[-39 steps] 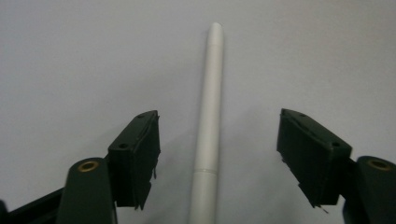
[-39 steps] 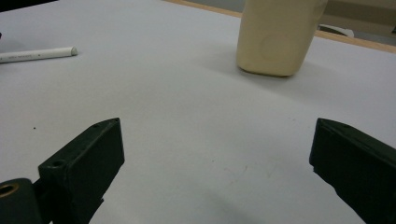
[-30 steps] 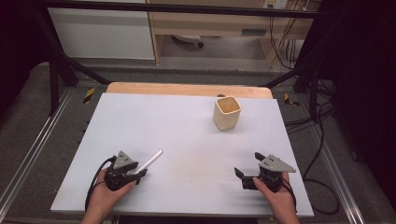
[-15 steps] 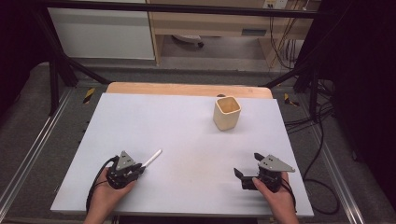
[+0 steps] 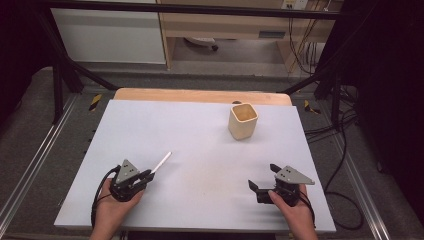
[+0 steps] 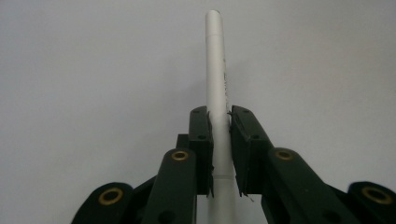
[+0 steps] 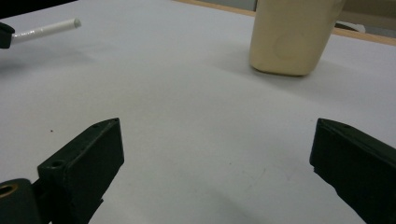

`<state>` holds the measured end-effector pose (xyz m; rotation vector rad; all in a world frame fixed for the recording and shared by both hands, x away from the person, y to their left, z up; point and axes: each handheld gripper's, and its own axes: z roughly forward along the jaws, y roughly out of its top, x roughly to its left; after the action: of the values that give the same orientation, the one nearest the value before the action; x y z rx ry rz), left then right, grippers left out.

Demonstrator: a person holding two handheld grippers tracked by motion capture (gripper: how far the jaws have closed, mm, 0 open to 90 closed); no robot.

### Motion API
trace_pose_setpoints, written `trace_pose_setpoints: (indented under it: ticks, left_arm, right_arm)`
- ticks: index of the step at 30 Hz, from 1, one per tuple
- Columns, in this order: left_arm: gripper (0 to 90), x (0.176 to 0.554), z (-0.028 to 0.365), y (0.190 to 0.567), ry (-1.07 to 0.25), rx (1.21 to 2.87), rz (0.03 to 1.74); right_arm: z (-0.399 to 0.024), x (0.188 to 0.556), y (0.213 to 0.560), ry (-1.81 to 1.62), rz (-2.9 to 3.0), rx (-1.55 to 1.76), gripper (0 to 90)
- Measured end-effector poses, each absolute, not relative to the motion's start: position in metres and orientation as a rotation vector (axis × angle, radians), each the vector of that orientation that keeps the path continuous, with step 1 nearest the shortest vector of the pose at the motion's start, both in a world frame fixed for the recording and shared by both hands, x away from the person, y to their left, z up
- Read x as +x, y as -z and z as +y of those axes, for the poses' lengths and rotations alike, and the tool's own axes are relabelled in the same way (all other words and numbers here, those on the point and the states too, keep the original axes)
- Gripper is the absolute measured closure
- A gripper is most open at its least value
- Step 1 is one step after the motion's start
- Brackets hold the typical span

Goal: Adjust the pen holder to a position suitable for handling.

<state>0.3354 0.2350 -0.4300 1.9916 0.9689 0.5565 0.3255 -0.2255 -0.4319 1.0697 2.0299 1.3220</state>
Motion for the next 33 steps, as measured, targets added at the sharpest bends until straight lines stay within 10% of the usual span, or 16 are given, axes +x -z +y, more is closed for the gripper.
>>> trace_pose_setpoints:
  ticks: [33]
  left_arm:
    - [79.1,0.33,0.167,0.426,-0.468,1.821,0.808]
  right_arm:
    - [-0.165,0.336,0.424,-1.675,1.941,1.213,3.7]
